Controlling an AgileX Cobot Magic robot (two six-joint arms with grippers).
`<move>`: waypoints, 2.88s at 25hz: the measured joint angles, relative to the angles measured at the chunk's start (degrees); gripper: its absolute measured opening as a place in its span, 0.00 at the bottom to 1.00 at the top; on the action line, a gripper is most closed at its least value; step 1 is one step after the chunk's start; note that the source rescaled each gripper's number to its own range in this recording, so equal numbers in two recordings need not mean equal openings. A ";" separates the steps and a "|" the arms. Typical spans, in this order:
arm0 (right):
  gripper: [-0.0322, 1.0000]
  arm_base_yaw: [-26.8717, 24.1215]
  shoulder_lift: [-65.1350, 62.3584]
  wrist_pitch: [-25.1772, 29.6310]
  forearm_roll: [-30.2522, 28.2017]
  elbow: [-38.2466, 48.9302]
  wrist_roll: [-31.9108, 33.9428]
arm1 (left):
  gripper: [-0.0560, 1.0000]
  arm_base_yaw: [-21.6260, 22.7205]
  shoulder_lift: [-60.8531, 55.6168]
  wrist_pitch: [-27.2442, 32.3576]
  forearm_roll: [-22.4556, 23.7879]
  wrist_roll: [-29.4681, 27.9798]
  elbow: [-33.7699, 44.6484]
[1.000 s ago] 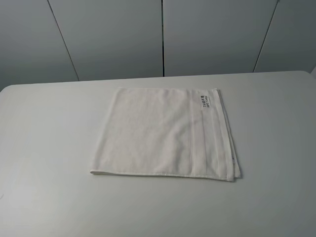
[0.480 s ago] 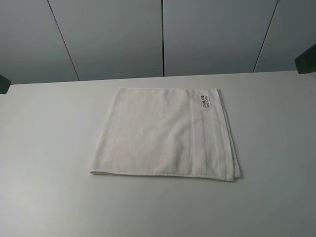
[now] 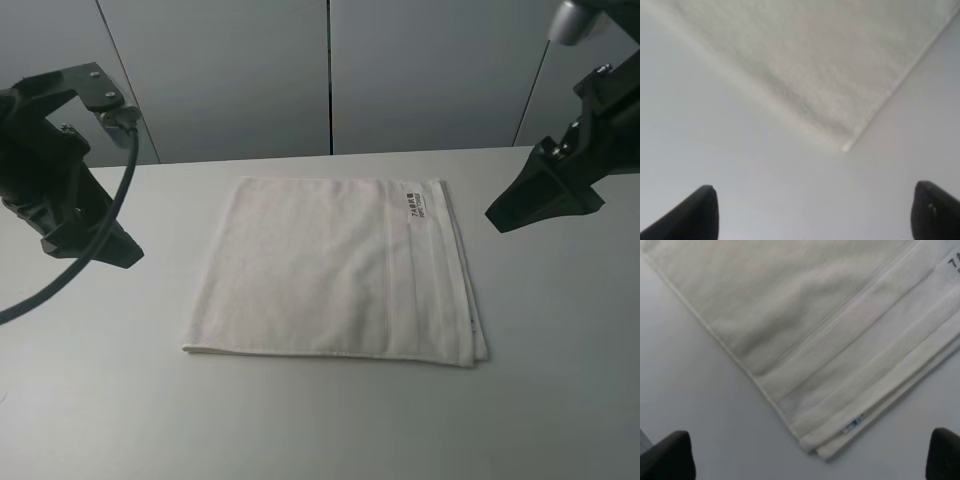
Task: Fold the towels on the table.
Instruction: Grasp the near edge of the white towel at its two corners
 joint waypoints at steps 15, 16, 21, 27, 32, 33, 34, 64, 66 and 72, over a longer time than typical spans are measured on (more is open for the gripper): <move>1.00 1.39 9.54 -4.93 -1.98 0.00 -14.09 | 1.00 -17.38 24.21 -6.76 16.04 -0.96 -0.09; 1.00 1.39 9.54 -5.10 -1.98 0.00 -14.09 | 1.00 -17.59 25.36 -7.37 16.57 -1.38 -0.12; 1.00 1.39 9.57 -5.35 -2.70 0.00 -14.22 | 1.00 -17.67 28.73 -8.24 17.59 -2.61 -0.21; 1.00 1.39 9.57 -5.47 -3.26 0.00 -16.34 | 1.00 -17.80 29.48 -8.48 17.59 -2.61 -0.21; 1.00 1.39 9.67 -5.47 -3.36 0.00 -19.98 | 1.00 -17.80 29.72 -9.57 17.59 -2.61 -0.21; 1.00 1.39 9.67 -5.47 -3.36 0.00 -20.61 | 1.00 -17.80 29.94 -9.68 17.59 -2.61 -0.21; 1.00 1.39 9.67 -5.36 -3.36 0.00 -21.48 | 1.00 -17.80 30.38 -9.79 17.59 -2.61 -0.21; 1.00 14.93 22.65 -15.38 -13.90 9.86 -27.88 | 1.00 -17.94 31.31 -9.41 18.05 -2.61 -0.91; 1.00 14.93 22.65 -19.06 -13.90 12.44 -28.11 | 1.00 -17.94 31.31 -9.41 18.05 -2.61 -0.91; 1.00 14.96 22.73 -23.25 -13.90 14.42 -29.44 | 1.00 -17.94 31.31 -9.75 18.05 -2.61 -0.91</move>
